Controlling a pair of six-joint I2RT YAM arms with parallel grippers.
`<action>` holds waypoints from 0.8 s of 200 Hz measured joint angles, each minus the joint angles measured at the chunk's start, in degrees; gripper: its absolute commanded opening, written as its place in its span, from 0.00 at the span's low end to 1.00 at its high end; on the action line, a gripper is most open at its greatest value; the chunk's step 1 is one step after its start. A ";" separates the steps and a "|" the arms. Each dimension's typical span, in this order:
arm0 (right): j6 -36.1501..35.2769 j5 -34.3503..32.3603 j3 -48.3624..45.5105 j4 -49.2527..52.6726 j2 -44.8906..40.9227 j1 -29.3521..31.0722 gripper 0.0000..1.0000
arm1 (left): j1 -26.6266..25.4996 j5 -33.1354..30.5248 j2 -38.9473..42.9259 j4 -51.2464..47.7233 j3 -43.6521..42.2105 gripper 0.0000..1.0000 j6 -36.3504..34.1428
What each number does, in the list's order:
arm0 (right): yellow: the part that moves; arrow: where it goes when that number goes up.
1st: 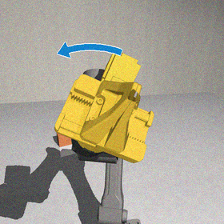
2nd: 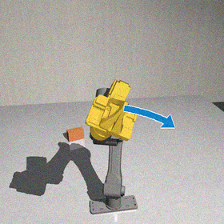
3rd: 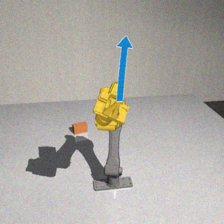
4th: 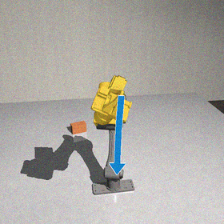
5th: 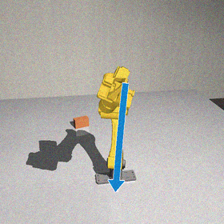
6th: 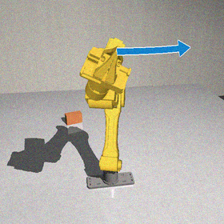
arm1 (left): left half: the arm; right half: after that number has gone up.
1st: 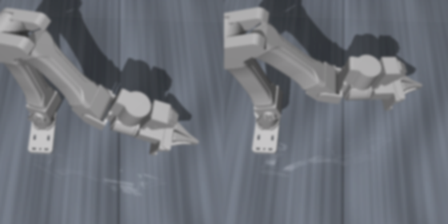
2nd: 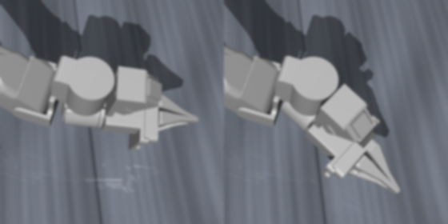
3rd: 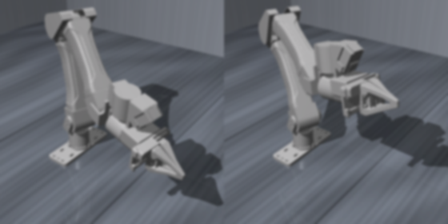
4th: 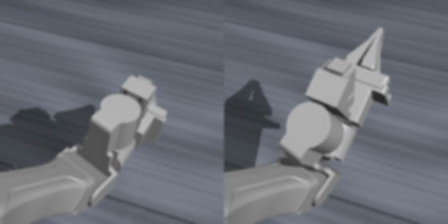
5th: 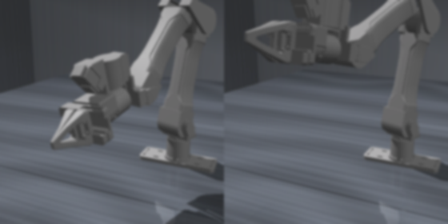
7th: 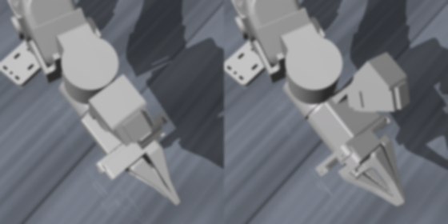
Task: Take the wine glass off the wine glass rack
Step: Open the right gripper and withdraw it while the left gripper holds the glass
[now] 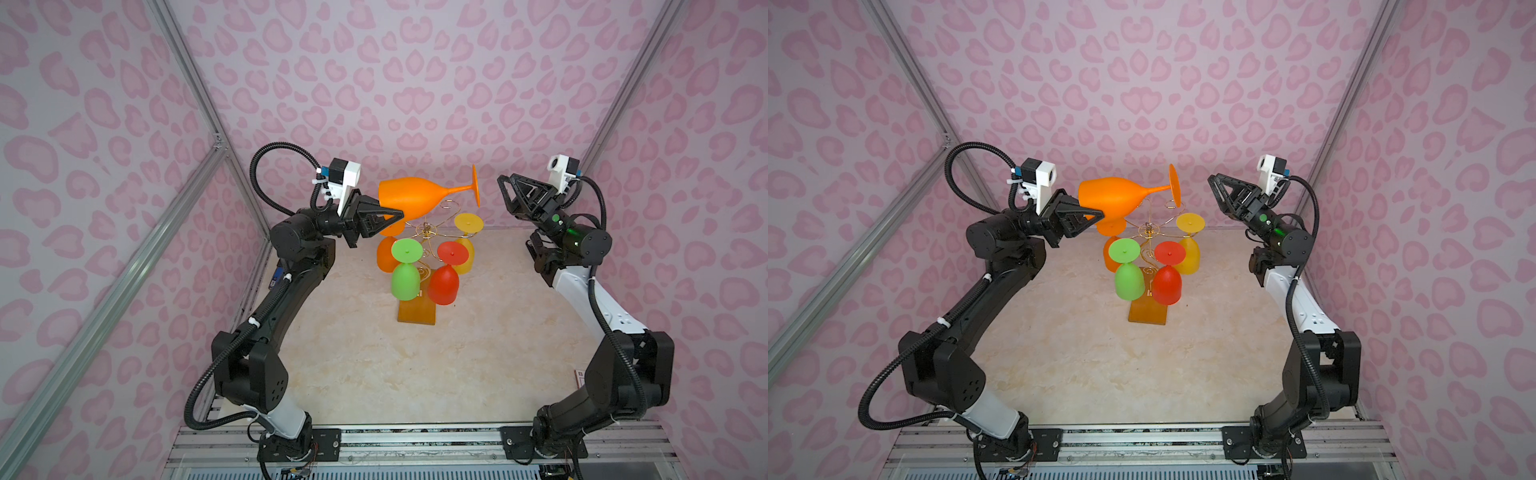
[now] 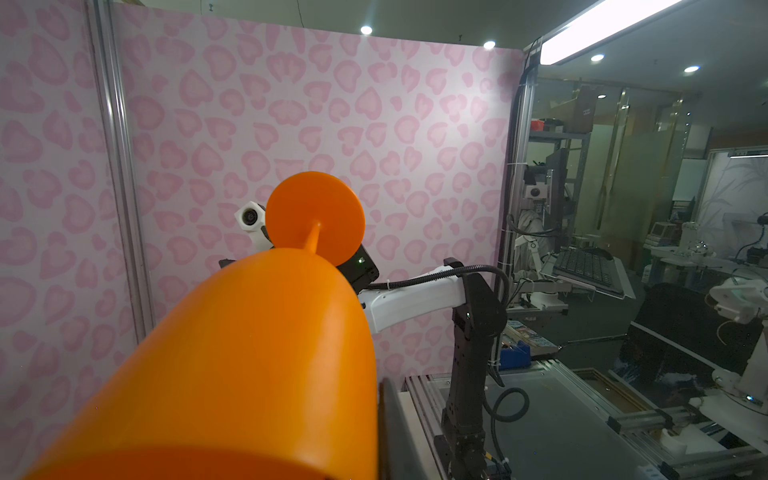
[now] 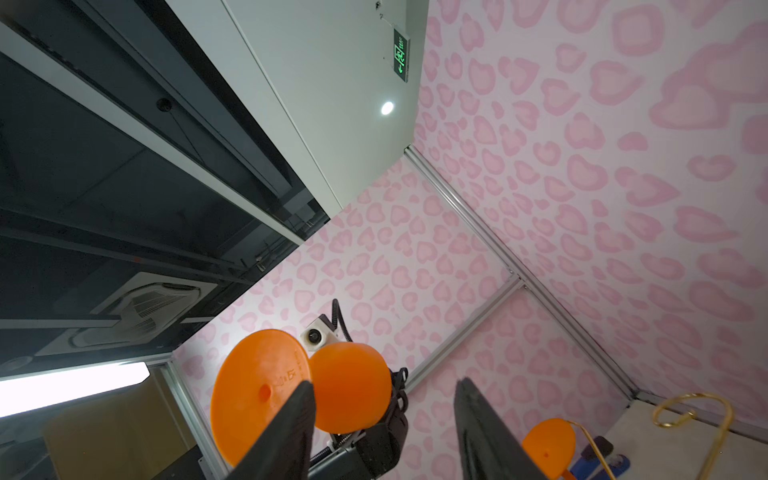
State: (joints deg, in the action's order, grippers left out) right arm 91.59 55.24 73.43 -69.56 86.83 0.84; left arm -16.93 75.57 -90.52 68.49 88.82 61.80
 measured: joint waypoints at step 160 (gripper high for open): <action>-61.00 -21.20 -6.82 88.96 -21.53 -9.11 0.49 | -16.83 -36.02 23.34 -115.47 14.23 0.01 -77.26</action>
State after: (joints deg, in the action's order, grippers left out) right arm 30.59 34.04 66.61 19.40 65.30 -8.27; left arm -33.76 39.55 -67.18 -46.98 103.04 -15.46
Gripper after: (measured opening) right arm 0.498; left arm 0.064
